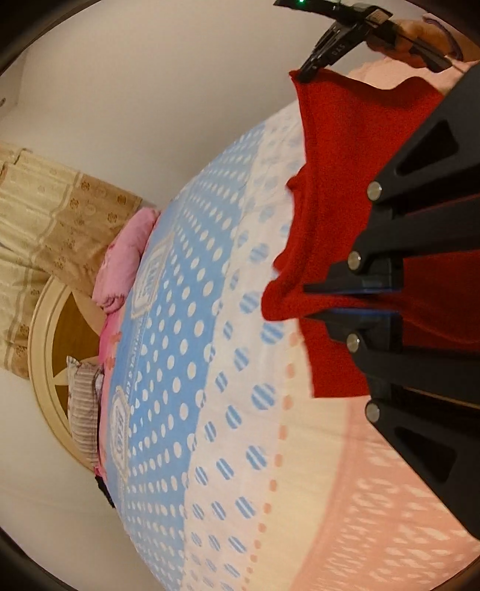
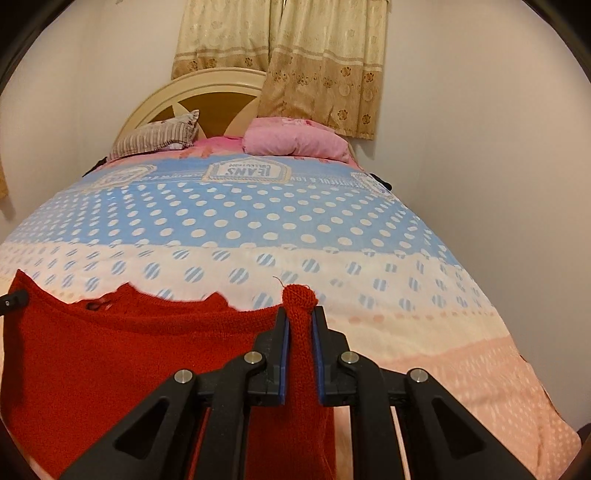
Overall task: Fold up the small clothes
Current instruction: 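Lay the hem onto the collar end and open both grippers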
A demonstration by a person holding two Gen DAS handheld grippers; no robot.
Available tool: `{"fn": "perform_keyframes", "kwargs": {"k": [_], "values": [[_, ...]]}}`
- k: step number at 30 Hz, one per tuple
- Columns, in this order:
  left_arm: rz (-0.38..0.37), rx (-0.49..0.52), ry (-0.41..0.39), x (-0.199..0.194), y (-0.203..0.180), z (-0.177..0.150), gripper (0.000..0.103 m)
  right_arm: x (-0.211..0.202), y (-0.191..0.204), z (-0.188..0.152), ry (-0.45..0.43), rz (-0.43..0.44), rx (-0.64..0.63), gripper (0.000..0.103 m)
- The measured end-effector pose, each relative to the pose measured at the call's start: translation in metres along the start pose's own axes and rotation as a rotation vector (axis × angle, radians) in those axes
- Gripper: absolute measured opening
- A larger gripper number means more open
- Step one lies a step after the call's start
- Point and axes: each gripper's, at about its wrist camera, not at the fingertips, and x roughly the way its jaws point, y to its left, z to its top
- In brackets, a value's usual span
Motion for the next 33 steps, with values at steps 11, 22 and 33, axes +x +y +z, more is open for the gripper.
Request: {"fn": "perform_keyframes", "kwargs": {"k": [11,22,33], "values": [[0.061,0.010,0.071,0.052,0.009,0.004,0.005,0.069,0.014,-0.009,0.063,-0.035,-0.022,0.010],[0.111,-0.076,0.151,0.090,0.025,0.004,0.006,0.116,0.018,-0.005,0.088,-0.078,-0.011,0.010],[0.140,-0.053,0.209,0.103,0.023,0.015,0.023,0.159,0.018,-0.012,0.276,-0.076,-0.024,0.024]]}}
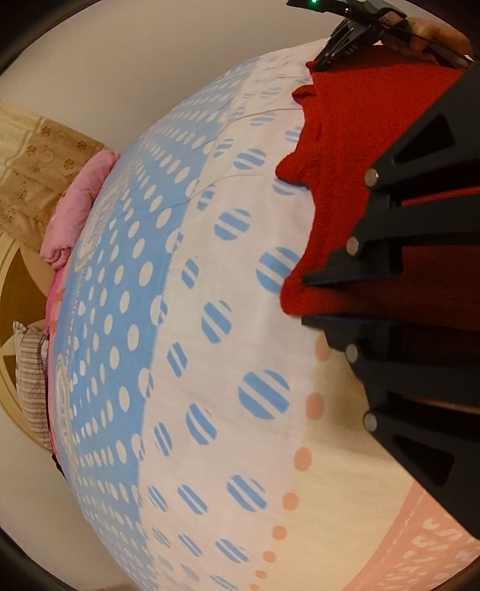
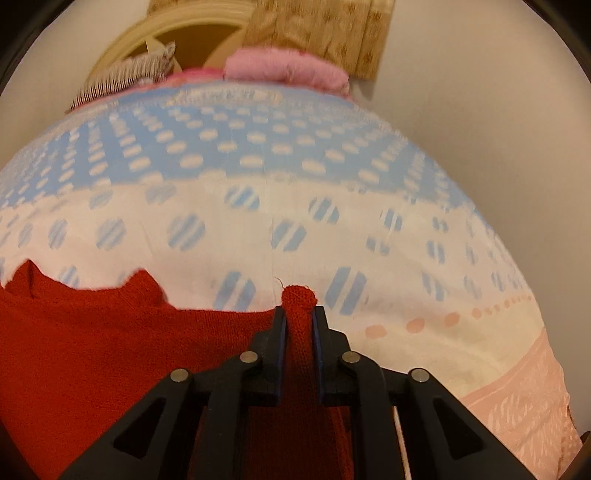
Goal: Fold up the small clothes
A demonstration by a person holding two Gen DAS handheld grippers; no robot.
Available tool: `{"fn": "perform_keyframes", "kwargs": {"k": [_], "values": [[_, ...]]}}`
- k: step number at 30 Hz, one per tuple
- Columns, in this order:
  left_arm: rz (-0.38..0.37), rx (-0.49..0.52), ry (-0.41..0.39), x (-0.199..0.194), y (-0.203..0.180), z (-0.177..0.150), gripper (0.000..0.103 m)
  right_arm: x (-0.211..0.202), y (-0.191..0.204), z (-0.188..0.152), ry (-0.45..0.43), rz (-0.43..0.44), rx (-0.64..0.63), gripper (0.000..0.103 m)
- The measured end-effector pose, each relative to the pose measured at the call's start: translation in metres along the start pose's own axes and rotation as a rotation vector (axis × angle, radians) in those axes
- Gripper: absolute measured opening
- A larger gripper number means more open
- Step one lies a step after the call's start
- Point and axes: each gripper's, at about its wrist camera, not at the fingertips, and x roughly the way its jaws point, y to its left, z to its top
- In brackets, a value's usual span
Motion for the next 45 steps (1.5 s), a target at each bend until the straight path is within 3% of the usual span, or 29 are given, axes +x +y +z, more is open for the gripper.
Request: {"fn": "perform_keyframes", "kwargs": {"k": [1,2,4,6,9,11,14,19,26,27,28,29,34,42,45], "values": [[-0.001,0.002,0.002,-0.004,0.002,0.002,0.026,-0.001,-0.003,0.000,0.003,-0.010,0.012,0.037],[0.001,0.006,-0.008,-0.012,0.004,0.003,0.029,-0.003,-0.006,0.000,0.002,-0.017,0.026,0.043],[0.002,0.030,-0.055,-0.031,0.007,0.002,0.034,-0.019,-0.024,-0.004,-0.019,0.020,0.085,0.045],[0.011,0.095,-0.093,-0.055,0.010,-0.008,0.050,-0.053,-0.052,-0.016,-0.118,0.069,0.179,0.045],[0.008,0.134,-0.120,-0.081,0.018,-0.033,0.051,-0.091,-0.087,-0.040,-0.169,0.059,0.253,0.045],[-0.030,0.125,-0.113,-0.094,0.021,-0.051,0.051,-0.110,-0.104,-0.063,-0.156,0.057,0.263,0.045],[-0.081,0.112,-0.109,-0.111,0.022,-0.084,0.051,-0.131,-0.122,-0.105,-0.114,0.127,0.309,0.045],[-0.063,0.133,-0.111,-0.120,0.010,-0.127,0.055,-0.148,-0.118,-0.168,-0.044,0.229,0.340,0.045],[-0.083,0.060,-0.078,-0.114,0.009,-0.151,0.060,-0.132,-0.086,-0.184,0.021,0.303,0.362,0.045],[-0.079,0.062,-0.080,-0.113,0.009,-0.154,0.060,-0.132,-0.080,-0.184,0.017,0.287,0.340,0.038],[-0.071,0.065,-0.079,-0.111,0.009,-0.155,0.060,-0.134,-0.074,-0.184,0.010,0.273,0.310,0.016],[-0.071,0.064,-0.078,-0.111,0.008,-0.155,0.060,-0.136,-0.070,-0.184,0.013,0.274,0.285,0.011],[-0.063,0.077,-0.088,-0.108,0.008,-0.159,0.060,-0.141,-0.058,-0.194,0.018,0.200,0.214,0.011],[-0.033,0.111,-0.094,-0.104,0.003,-0.161,0.065,-0.148,-0.070,-0.195,0.034,0.211,0.205,0.012],[-0.042,0.108,-0.095,-0.103,0.004,-0.160,0.067,-0.172,-0.074,-0.202,-0.003,0.129,0.229,0.012]]}}
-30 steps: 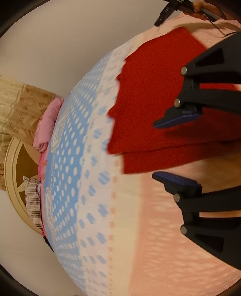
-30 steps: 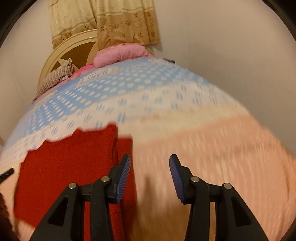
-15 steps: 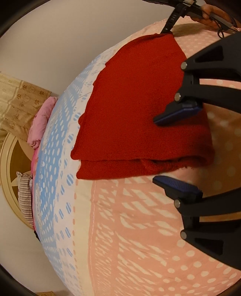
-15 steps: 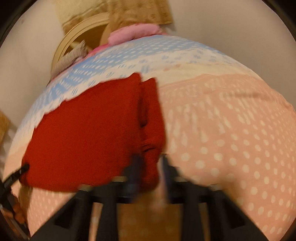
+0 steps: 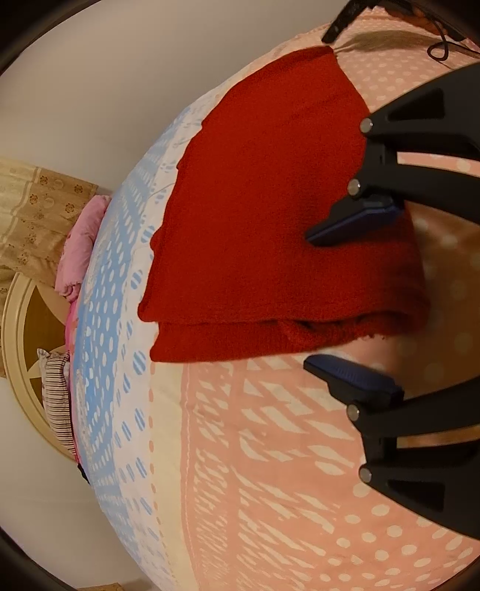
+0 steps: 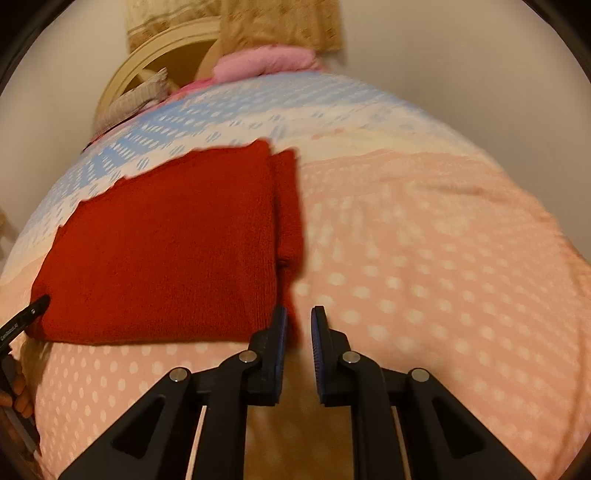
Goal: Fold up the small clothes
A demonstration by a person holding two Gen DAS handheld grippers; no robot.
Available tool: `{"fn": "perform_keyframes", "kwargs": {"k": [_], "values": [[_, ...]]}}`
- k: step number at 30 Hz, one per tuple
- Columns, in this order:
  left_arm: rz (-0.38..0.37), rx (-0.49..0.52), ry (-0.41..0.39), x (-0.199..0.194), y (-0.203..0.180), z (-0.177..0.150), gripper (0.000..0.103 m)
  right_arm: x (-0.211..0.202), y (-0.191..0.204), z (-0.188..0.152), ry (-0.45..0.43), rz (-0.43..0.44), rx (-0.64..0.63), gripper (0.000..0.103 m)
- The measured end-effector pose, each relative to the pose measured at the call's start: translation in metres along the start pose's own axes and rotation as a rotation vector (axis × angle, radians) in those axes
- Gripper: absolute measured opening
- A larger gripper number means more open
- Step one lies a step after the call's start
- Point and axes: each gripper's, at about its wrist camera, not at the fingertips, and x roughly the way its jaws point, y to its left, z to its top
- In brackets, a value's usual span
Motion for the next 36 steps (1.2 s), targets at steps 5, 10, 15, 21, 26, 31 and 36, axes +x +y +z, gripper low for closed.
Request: {"fn": "perform_keyframes", "kwargs": {"k": [5,10,15,21,26,31,36], "values": [[0.024,0.028,0.001,0.000,-0.006,-0.002,0.070,-0.042,0.041,0.000,-0.170,-0.006,-0.115,0.012],[0.025,0.027,0.000,0.000,-0.006,-0.002,0.070,-0.007,0.070,0.002,-0.070,0.056,-0.146,0.012],[0.022,0.031,0.004,0.001,-0.004,-0.001,0.074,0.013,0.047,-0.010,0.020,0.069,-0.057,0.012],[-0.001,-0.132,-0.058,-0.014,0.018,-0.001,0.081,-0.018,0.081,0.008,-0.096,0.112,-0.132,0.012],[-0.036,-0.253,-0.062,-0.012,0.031,-0.002,0.083,0.000,0.134,0.007,-0.096,0.177,-0.191,0.012],[-0.066,-0.200,-0.045,0.001,0.010,0.007,0.086,0.031,0.155,-0.011,-0.057,0.196,-0.216,0.012],[-0.096,-0.273,-0.062,0.007,0.007,0.009,0.053,0.033,0.148,-0.011,-0.053,0.239,-0.176,0.012]]}}
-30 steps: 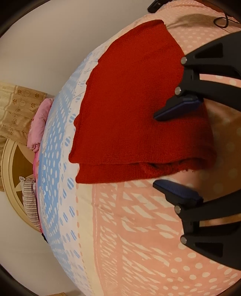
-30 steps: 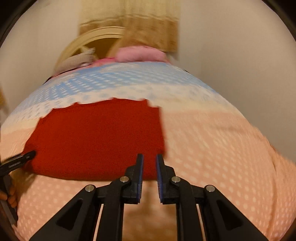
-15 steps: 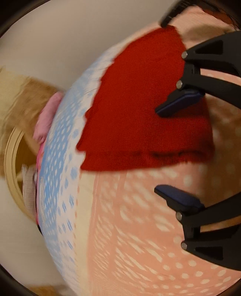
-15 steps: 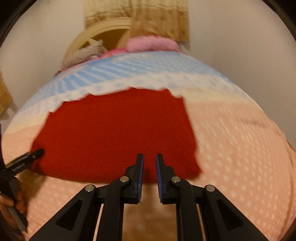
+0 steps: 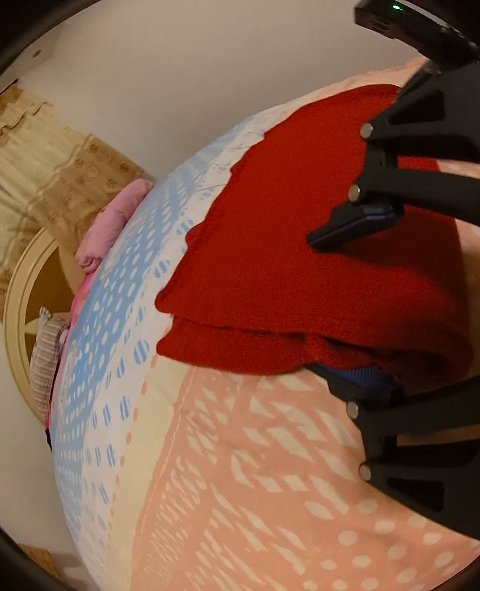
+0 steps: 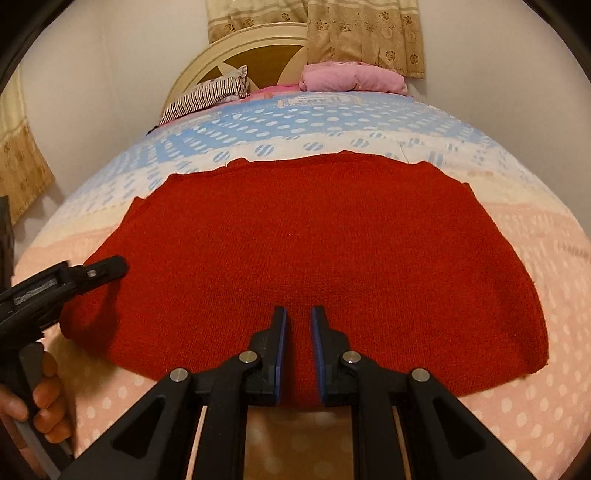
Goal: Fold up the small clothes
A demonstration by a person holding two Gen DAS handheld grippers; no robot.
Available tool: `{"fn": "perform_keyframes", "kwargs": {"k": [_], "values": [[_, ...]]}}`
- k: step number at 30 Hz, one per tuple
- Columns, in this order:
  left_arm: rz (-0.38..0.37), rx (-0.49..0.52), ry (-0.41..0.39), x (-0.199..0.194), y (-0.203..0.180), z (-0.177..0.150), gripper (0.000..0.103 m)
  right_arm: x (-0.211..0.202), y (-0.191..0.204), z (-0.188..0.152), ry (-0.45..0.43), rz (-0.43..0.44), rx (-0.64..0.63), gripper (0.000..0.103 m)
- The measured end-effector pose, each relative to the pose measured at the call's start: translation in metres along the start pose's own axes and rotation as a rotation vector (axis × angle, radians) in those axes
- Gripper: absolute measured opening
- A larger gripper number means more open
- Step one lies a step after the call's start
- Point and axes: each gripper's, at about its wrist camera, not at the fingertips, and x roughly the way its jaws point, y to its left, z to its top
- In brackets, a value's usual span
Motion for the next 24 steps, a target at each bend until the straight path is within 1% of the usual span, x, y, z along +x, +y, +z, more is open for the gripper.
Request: {"fn": "perform_keyframes", "kwargs": {"k": [1,2,3,4,6,9,12,14,15,17,20,24], "values": [[0.000,-0.014,-0.003,0.000,0.001,0.000,0.048,-0.002,-0.002,-0.001,-0.001,0.000,0.000,0.012],[-0.004,-0.024,-0.002,0.001,0.001,0.000,0.041,-0.001,-0.001,-0.001,-0.003,-0.002,-0.003,0.013],[-0.005,-0.027,-0.001,0.001,0.000,0.000,0.037,-0.001,0.000,-0.001,-0.006,-0.006,-0.008,0.014],[-0.004,-0.023,-0.001,0.001,-0.001,0.001,0.034,-0.001,0.001,0.000,-0.006,-0.008,-0.013,0.014],[0.013,0.019,-0.018,-0.002,-0.014,0.003,0.030,-0.002,0.000,-0.001,-0.009,-0.010,-0.016,0.015],[-0.016,0.084,-0.055,-0.007,-0.037,0.007,0.030,-0.003,-0.003,-0.001,-0.010,0.008,0.000,0.015],[-0.051,0.233,-0.080,-0.009,-0.077,0.005,0.029,-0.003,-0.006,-0.001,-0.012,0.023,0.014,0.015],[-0.066,0.312,-0.070,-0.005,-0.096,0.001,0.029,-0.003,-0.006,-0.001,-0.012,0.027,0.017,0.015],[-0.090,0.350,-0.052,0.000,-0.106,-0.002,0.029,-0.003,-0.006,-0.001,-0.012,0.029,0.019,0.015],[-0.108,0.397,-0.015,0.012,-0.117,-0.009,0.029,-0.003,-0.008,-0.001,-0.013,0.040,0.030,0.015],[-0.088,0.427,0.015,0.028,-0.119,-0.019,0.029,-0.003,-0.012,-0.001,-0.014,0.064,0.053,0.015],[-0.108,0.406,0.011,0.026,-0.113,-0.017,0.029,-0.002,-0.014,-0.001,-0.014,0.075,0.062,0.015]]}}
